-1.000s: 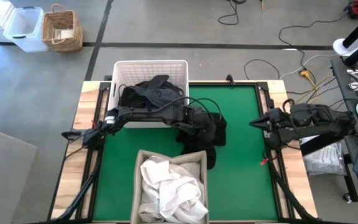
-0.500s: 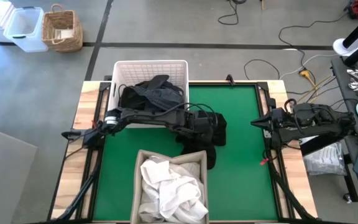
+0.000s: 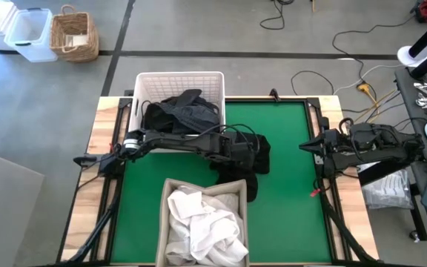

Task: Sort clothes
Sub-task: Put the black shirt into the white bin

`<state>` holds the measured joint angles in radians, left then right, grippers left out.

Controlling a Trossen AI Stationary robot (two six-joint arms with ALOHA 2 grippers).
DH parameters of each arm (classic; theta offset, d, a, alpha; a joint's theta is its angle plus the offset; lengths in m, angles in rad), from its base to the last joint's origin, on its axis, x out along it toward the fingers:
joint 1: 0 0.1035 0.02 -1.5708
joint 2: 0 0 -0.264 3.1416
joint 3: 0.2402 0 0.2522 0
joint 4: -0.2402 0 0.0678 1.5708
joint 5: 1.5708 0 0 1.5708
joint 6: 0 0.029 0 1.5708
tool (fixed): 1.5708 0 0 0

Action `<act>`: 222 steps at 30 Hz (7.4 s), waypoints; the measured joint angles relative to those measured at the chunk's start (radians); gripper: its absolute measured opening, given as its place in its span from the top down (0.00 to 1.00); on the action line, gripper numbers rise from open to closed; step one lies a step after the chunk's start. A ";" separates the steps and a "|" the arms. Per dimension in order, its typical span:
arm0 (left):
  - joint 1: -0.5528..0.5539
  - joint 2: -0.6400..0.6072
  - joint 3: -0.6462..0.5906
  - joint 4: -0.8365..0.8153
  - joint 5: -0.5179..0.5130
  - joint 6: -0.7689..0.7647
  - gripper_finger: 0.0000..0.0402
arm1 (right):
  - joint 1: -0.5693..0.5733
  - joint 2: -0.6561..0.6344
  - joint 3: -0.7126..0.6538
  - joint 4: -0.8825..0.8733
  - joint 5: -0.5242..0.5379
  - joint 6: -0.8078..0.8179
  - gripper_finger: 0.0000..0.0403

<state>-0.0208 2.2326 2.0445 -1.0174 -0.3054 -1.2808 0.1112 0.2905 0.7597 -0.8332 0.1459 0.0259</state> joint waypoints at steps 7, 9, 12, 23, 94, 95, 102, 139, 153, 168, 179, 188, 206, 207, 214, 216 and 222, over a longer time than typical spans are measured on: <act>-0.002 0.002 -0.011 -0.004 -0.039 -0.012 0.48 | 0.000 0.000 0.000 -0.001 0.000 -0.004 0.96; -0.002 0.002 -0.011 -0.003 -0.047 -0.016 0.49 | 0.000 0.000 0.000 -0.001 0.000 -0.004 0.96; -0.002 0.003 -0.010 -0.004 -0.047 -0.019 0.52 | 0.000 0.000 0.000 -0.001 0.000 -0.012 0.96; -0.003 0.004 -0.010 -0.002 -0.050 -0.015 0.66 | 0.000 0.000 0.000 -0.001 0.000 -0.020 0.96; -0.092 -0.039 0.311 0.108 -0.194 0.360 1.00 | 0.000 0.000 0.000 -0.030 0.000 -0.021 0.96; -0.092 -0.041 0.311 0.121 -0.193 0.376 1.00 | 0.000 0.000 0.000 -0.030 0.000 -0.022 0.96; -0.095 -0.063 0.311 0.230 -0.183 0.456 1.00 | 0.000 0.000 0.000 -0.030 0.000 -0.026 0.96; -0.023 -0.433 0.312 0.618 -0.236 0.846 1.00 | 0.000 0.000 0.000 0.049 0.005 -0.018 0.96; -0.005 -0.551 0.311 0.941 -0.339 1.249 1.00 | 0.000 0.000 0.000 0.052 0.012 0.007 0.96; 0.083 -0.589 0.312 0.915 -0.789 1.810 1.00 | -0.001 0.000 0.000 0.058 0.013 0.007 0.96; 0.298 -0.529 0.311 0.635 -0.975 1.896 1.00 | -0.001 0.000 0.000 0.058 0.013 0.001 0.96; 0.417 -0.492 0.309 0.224 -0.988 1.579 1.00 | -0.001 0.000 -0.001 0.058 0.013 0.001 0.96; 0.489 -0.411 0.310 -0.334 -0.590 1.017 0.78 | 0.000 0.000 -0.008 0.032 0.013 0.027 0.96; 0.491 -0.408 0.310 -0.358 -0.580 1.017 0.74 | -0.001 0.000 -0.008 0.038 0.013 0.027 0.96; 0.497 -0.391 0.309 -0.473 -0.489 1.015 0.43 | -0.001 0.030 -0.010 0.060 0.014 0.055 0.96; 0.503 -0.390 0.309 -0.501 -0.433 1.017 0.37 | -0.001 0.046 -0.010 0.061 0.014 0.066 0.96; 0.527 -0.391 0.309 -0.553 -0.358 1.003 0.27 | -0.001 0.113 -0.011 0.062 0.014 0.102 0.96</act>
<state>0.5060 1.8416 2.3539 -1.5703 -0.6635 -0.2780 0.1105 0.4031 0.7487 -0.7712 0.1600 0.1281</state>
